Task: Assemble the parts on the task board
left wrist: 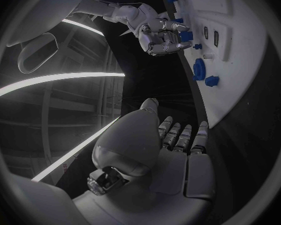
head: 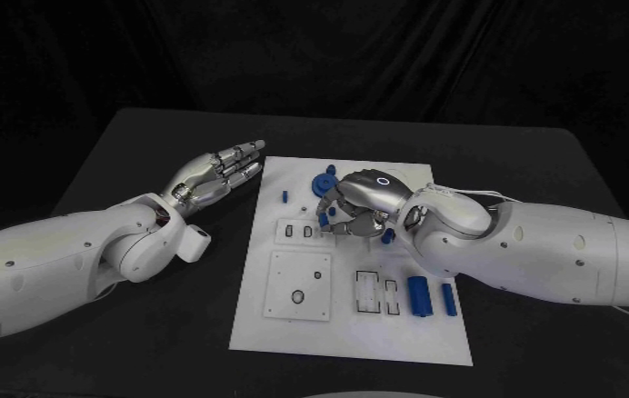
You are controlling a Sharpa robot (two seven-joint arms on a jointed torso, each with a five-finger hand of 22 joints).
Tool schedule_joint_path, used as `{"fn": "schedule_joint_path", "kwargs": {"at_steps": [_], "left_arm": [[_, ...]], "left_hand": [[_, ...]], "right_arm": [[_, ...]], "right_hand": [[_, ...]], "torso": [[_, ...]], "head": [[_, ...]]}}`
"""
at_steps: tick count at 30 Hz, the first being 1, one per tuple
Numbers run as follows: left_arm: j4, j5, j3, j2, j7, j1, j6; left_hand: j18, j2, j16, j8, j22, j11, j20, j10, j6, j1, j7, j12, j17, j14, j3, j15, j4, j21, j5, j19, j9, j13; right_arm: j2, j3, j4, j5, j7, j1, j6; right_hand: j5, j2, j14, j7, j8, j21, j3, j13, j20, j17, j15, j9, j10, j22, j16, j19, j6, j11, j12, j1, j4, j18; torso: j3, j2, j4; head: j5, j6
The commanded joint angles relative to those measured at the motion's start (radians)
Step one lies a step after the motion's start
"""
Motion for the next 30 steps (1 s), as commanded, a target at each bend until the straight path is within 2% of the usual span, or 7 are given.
{"fn": "schedule_joint_path", "kwargs": {"at_steps": [1,9,14,20,25,30], "left_arm": [[0.000,0.001,0.001,0.003,0.016,-0.003,0.009],[-0.003,0.001,0.001,0.005,0.017,-0.005,0.011],[-0.003,0.001,0.001,0.006,0.017,-0.005,0.012],[-0.004,0.001,0.001,0.005,0.017,-0.006,0.013],[-0.006,0.001,0.001,0.006,0.016,-0.007,0.014],[-0.007,0.001,0.001,0.009,0.016,-0.007,0.014]], "left_hand": [[0.011,-0.003,0.002,0.003,0.000,0.005,0.006,0.001,0.000,0.007,-0.007,-0.001,0.001,-0.003,0.008,0.005,0.000,0.002,0.007,-0.004,0.001,0.001],[0.011,-0.003,0.002,0.003,0.001,0.006,0.006,-0.001,-0.001,0.008,-0.007,-0.002,0.001,-0.003,0.009,0.006,0.000,0.002,0.007,-0.003,0.001,0.000],[0.011,-0.003,0.002,0.003,0.001,0.006,0.006,-0.001,-0.001,0.008,-0.007,-0.002,0.001,-0.003,0.009,0.006,0.000,0.002,0.007,-0.003,0.001,0.000],[0.011,-0.003,0.002,0.003,0.001,0.006,0.006,-0.001,-0.001,0.008,-0.007,-0.002,0.001,-0.003,0.009,0.006,0.000,0.002,0.007,-0.003,0.001,0.000],[0.011,-0.003,0.002,0.002,0.000,0.006,0.006,-0.001,-0.002,0.008,-0.007,-0.002,0.001,-0.003,0.010,0.006,-0.001,0.002,0.007,-0.004,0.000,0.000],[0.011,-0.002,0.002,0.002,0.000,0.006,0.006,-0.002,-0.002,0.008,-0.007,-0.002,0.001,-0.003,0.011,0.006,-0.001,0.002,0.007,-0.004,0.000,0.000]], "right_arm": [[0.005,0.001,-0.009,-0.010,-0.030,-0.006,0.061],[0.012,0.000,-0.024,-0.010,-0.033,-0.012,0.083],[0.015,0.000,-0.030,-0.019,-0.035,-0.016,0.087],[0.017,0.000,-0.032,-0.027,-0.033,-0.019,0.086],[0.018,0.000,-0.033,-0.029,-0.033,-0.020,0.089],[0.020,0.000,-0.033,-0.030,-0.034,-0.020,0.094]], "right_hand": [[0.008,-0.003,0.061,0.006,-0.008,-0.006,-0.002,0.134,0.007,0.000,0.009,0.033,0.049,0.198,0.006,0.029,-0.006,0.009,-0.004,-0.010,-0.003,-0.013],[0.021,-0.003,0.061,0.007,-0.013,-0.007,0.002,0.133,0.009,-0.001,0.010,0.033,0.048,0.197,0.006,0.029,-0.011,0.009,-0.006,-0.009,-0.007,-0.013],[0.024,-0.004,0.061,0.008,-0.016,-0.009,0.003,0.131,0.010,-0.002,0.011,0.033,0.047,0.197,0.006,0.028,-0.015,0.010,-0.007,-0.010,-0.009,-0.012],[0.023,-0.008,0.061,0.016,-0.038,-0.009,0.007,0.132,0.010,0.000,0.009,0.028,0.046,0.196,0.011,0.028,-0.051,0.007,-0.007,-0.014,-0.015,-0.012],[-0.002,-0.014,0.061,0.020,-0.055,-0.008,0.006,0.134,0.009,0.003,0.007,0.025,0.047,0.197,0.016,0.028,-0.080,0.004,-0.004,-0.023,-0.018,-0.012],[-0.049,-0.022,0.061,0.020,-0.073,-0.008,0.001,0.133,0.007,0.003,0.005,0.022,0.046,0.196,0.019,0.027,-0.114,0.002,-0.005,-0.034,-0.021,-0.012]], "torso": [[-0.0001,0.000,0.0006],[-0.0011,-0.001,-0.0010],[-0.0003,0.000,-0.0001],[0.0002,0.000,0.0002],[0.0002,0.000,-0.0013],[-0.0005,0.000,-0.0008]], "head": [[0.000,-0.001],[-0.001,-0.002],[0.001,-0.002],[0.000,-0.002],[0.001,-0.004],[-0.001,-0.005]]}}
